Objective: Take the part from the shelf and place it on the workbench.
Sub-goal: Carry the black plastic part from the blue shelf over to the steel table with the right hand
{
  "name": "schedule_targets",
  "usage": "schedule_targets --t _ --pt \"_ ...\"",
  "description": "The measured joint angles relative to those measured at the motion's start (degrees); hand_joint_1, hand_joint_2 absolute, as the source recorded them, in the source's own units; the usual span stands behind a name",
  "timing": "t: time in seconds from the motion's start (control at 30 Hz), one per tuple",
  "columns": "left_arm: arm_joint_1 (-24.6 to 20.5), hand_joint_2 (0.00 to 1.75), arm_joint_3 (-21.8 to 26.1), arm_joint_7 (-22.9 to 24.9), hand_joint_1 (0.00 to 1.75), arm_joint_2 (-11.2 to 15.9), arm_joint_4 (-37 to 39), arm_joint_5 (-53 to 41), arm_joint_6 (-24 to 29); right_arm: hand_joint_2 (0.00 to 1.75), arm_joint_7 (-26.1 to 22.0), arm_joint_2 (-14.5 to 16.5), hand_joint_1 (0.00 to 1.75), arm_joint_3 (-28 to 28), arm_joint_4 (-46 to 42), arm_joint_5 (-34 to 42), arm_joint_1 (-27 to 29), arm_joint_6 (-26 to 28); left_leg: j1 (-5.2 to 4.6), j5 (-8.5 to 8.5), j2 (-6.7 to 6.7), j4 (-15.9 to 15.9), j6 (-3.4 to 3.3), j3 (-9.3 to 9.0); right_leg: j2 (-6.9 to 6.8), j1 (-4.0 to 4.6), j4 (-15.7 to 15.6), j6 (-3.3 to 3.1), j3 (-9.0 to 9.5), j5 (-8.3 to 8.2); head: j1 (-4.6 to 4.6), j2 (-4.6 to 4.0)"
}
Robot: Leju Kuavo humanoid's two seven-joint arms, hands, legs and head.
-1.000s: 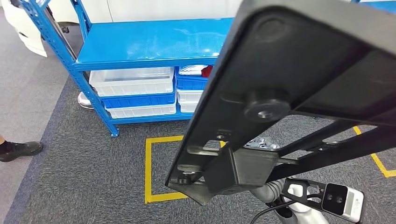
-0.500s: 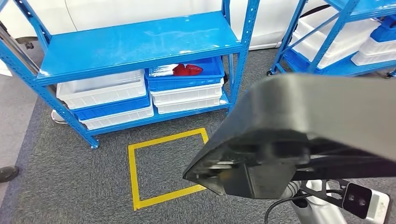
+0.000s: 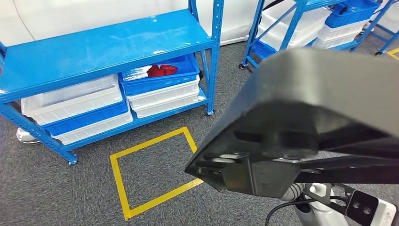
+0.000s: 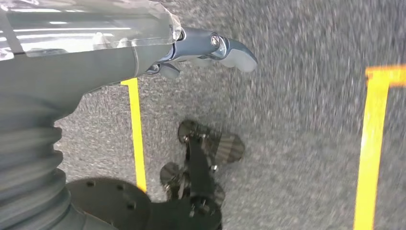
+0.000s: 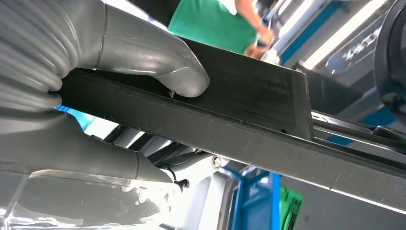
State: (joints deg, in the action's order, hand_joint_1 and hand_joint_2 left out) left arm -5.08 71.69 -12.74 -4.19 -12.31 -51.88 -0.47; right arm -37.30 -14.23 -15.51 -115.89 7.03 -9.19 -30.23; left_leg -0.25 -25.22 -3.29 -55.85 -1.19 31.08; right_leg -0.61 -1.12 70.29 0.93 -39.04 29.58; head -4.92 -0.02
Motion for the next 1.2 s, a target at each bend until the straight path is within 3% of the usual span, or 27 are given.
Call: schedule_targets --t 0.07,0.13,0.2,0.27,0.33,0.4,0.43,0.47,0.5,0.57,0.63,0.67,0.7,0.73,0.8,0.83,0.9,0.93,0.97,1.03,1.1,1.17,1.2 --pt "-0.1 1.75 0.0 -0.1 0.0 -0.3 0.0 -0.3 0.0 1.75 0.0 0.0 1.75 0.1 0.4 0.1 -0.2 0.2 -0.12 -0.38 -1.07 -0.6 0.55 0.06 -2.84 0.1 -8.0 -0.21 4.44 -2.54 -0.01 0.0" --pt "-0.1 1.75 0.0 -0.3 0.0 -0.3 0.0 -0.3 0.0 1.75 0.0 0.0 1.75 0.3 0.8 0.2 -0.5 0.2 -0.34 -0.73 -2.01 -1.1 1.26 0.13 -4.26 0.49 -11.4 -1.08 6.06 -3.0 -0.02 0.0" --pt "-0.2 1.75 0.0 -0.6 0.0 -0.3 0.0 -0.3 -0.3 1.75 0.0 0.0 1.75 0.6 1.2 0.2 -0.6 0.1 -0.31 -0.9 -2.91 -1.3 1.93 0.09 -2.97 0.7 -11.5 -2.01 5.8 -3.19 -0.02 0.0" --pt "-0.3 1.75 0.0 -1.0 0.0 -0.3 0.0 -0.2 -0.9 1.75 0.0 0.0 1.75 0.9 1.4 0.1 -0.6 0.1 -0.01 -2.14 -1.35 -2.6 2.7 0.53 -1.81 0.63 -11.7 -2.69 5.7 -3.52 -0.02 0.0" --pt "-0.3 1.75 0.0 -1.5 0.0 -0.2 0.0 0.3 -1.8 1.75 0.0 0.0 1.75 1.2 1.5 0.0 -0.8 0.2 0.24 -5.55 1.54 -8.2 3.28 2.91 -0.64 0.54 -11.9 -3.16 5.59 -3.8 -0.01 0.0" --pt "-0.1 1.75 0.1 -2.1 0.0 0.1 0.0 0.7 -2.5 1.75 0.0 0.0 1.75 1.4 1.6 -0.1 -0.8 0.1 0.26 -8.77 2.58 -15.9 3.41 6.48 0.75 0.73 -11.8 -3.43 5.39 -3.95 -0.02 0.0" --pt "0.0 1.75 0.1 -2.3 0.0 0.2 0.0 0.9 -2.8 1.75 0.0 0.0 1.75 1.6 1.7 -0.1 -0.8 0.0 0.26 -9.01 2.71 -17.9 3.31 7.56 1.54 0.84 -11.8 -3.5 5.31 -4.0 -0.02 0.0" --pt "0.1 1.75 0.1 -2.4 0.0 0.3 0.0 0.9 -3.0 1.75 0.0 0.0 1.75 1.7 1.7 -0.2 -0.8 -0.1 0.24 -8.08 2.84 -17.8 3.1 7.64 2.38 0.95 -11.7 -3.53 5.29 -4.02 -0.02 0.0" --pt "0.1 1.75 0.1 -2.6 0.0 0.5 0.0 0.9 -3.1 1.75 0.0 0.0 1.75 1.9 1.7 -0.3 -0.7 -0.2 0.19 -6.14 3.22 -15.4 2.76 6.65 3.22 1.02 -11.7 -3.54 5.32 -4.04 -0.02 0.0" --pt "0.1 1.75 0.1 -2.7 0.0 1.0 0.0 0.9 -3.1 1.75 0.0 0.0 1.75 2.1 1.6 -0.8 -0.7 -0.2 0.09 -1.96 5.94 -7.3 1.86 3.11 4.74 1.02 -11.6 -3.42 5.37 -4.12 -0.02 0.0" --pt "0.1 1.75 0.1 -2.9 0.0 1.5 -0.1 0.9 -3.2 1.75 0.0 0.0 1.75 2.2 1.6 -1.3 -0.5 -0.1 -0.03 -0.53 8.22 -2.2 1.19 0.91 6.06 0.76 -11.6 -2.96 5.11 -4.31 -0.02 0.0" --pt "0.1 1.75 0.1 -3.0 0.0 1.7 -0.1 0.9 -3.3 1.75 0.0 0.0 1.75 2.3 1.6 -1.4 -0.4 0.0 -0.11 -0.7 8.22 -1.5 1.0 0.57 6.76 0.63 -11.6 -2.59 4.93 -4.48 -0.02 0.0" --pt "0.0 1.75 0.1 -3.1 0.0 1.9 -0.1 0.9 -3.3 1.75 0.0 0.0 1.75 2.3 1.6 -1.4 -0.3 0.1 -0.11 -0.57 7.6 -1.0 0.86 0.39 7.45 0.54 -11.9 -2.17 4.78 -4.71 -0.02 0.0" --pt "-0.1 1.75 0.1 -3.1 0.0 1.9 -0.2 0.9 -3.3 1.75 0.0 0.0 1.75 2.3 1.6 -1.3 -0.1 0.2 -0.01 -0.27 6.9 -0.5 0.7 0.15 7.25 0.55 -11.8 -1.9 4.65 -4.73 -0.01 0.0" --pt "-0.3 1.75 0.2 -3.2 0.0 2.1 -0.2 0.9 -3.5 1.75 0.0 0.0 1.75 2.5 1.6 -1.1 0.0 0.4 0.26 0.44 5.46 0.7 0.31 -0.28 4.59 0.77 -9.6 -1.57 3.48 -3.07 -0.01 0.0" --pt "-0.3 1.75 0.2 -3.3 0.0 2.1 -0.2 0.9 -3.5 1.75 0.0 0.1 1.75 2.7 1.6 -1.0 0.0 0.5 0.28 0.62 4.73 1.0 0.19 -0.37 2.75 0.72 -6.8 -1.5 2.24 -1.35 0.0 0.0" --pt "-0.1 1.75 0.2 -3.3 0.0 2.1 -0.2 0.7 -3.6 1.75 0.0 0.1 1.75 3.0 1.6 -1.0 0.2 0.5 0.2 0.6 3.19 1.0 0.07 -0.2 1.23 0.41 0.7 -1.06 -1.24 2.31 0.0 0.0" --pt "-0.1 1.75 0.1 -3.3 0.0 2.1 -0.2 0.5 -3.6 1.75 0.0 0.1 1.75 3.2 1.6 -1.0 0.3 0.4 0.2 0.52 2.41 0.8 0.1 -0.11 1.06 0.23 3.2 -0.82 -2.38 3.03 0.0 0.0" --pt "-0.1 1.75 0.1 -3.3 0.0 2.1 -0.2 0.4 -3.6 1.75 0.0 0.1 1.75 3.4 1.5 -1.1 0.5 0.3 0.21 0.41 1.61 0.7 0.18 -0.04 0.9 0.05 3.9 -0.58 -2.56 2.74 0.0 0.0" --pt "-0.2 1.75 0.1 -3.3 0.0 2.2 -0.2 0.1 -3.8 1.75 0.0 0.1 1.75 4.0 1.1 -1.6 0.6 0.2 0.3 0.06 0.26 0.2 0.51 0.01 -0.24 -0.22 -1.7 -0.21 0.66 -0.58 0.0 0.0" --pt "-0.3 1.75 0.1 -3.4 0.0 2.4 -0.2 -0.3 -4.1 1.75 0.0 0.1 1.75 4.5 0.5 -2.1 0.6 0.3 0.13 -0.54 -0.83 -0.6 1.1 0.07 -2.81 0.01 -8.9 -0.38 4.57 -2.82 -0.01 0.0" --pt "-0.3 1.75 0.0 -3.4 0.0 2.6 -0.3 -0.7 -4.5 1.75 0.0 0.1 1.75 4.7 0.1 -2.5 0.9 0.8 -0.12 -1.03 -1.87 -1.1 1.77 0.04 -3.64 0.4 -11.3 -1.15 5.59 -2.85 -0.01 0.0" --pt "-0.3 1.75 0.0 -3.4 0.0 2.6 -0.3 -0.8 -4.8 1.75 0.0 0.1 1.75 4.7 -0.1 -2.7 1.1 1.2 -0.13 -1.16 -2.48 -1.1 2.08 -0.05 -2.82 0.46 -11.3 -1.65 5.43 -2.96 -0.01 0.0"
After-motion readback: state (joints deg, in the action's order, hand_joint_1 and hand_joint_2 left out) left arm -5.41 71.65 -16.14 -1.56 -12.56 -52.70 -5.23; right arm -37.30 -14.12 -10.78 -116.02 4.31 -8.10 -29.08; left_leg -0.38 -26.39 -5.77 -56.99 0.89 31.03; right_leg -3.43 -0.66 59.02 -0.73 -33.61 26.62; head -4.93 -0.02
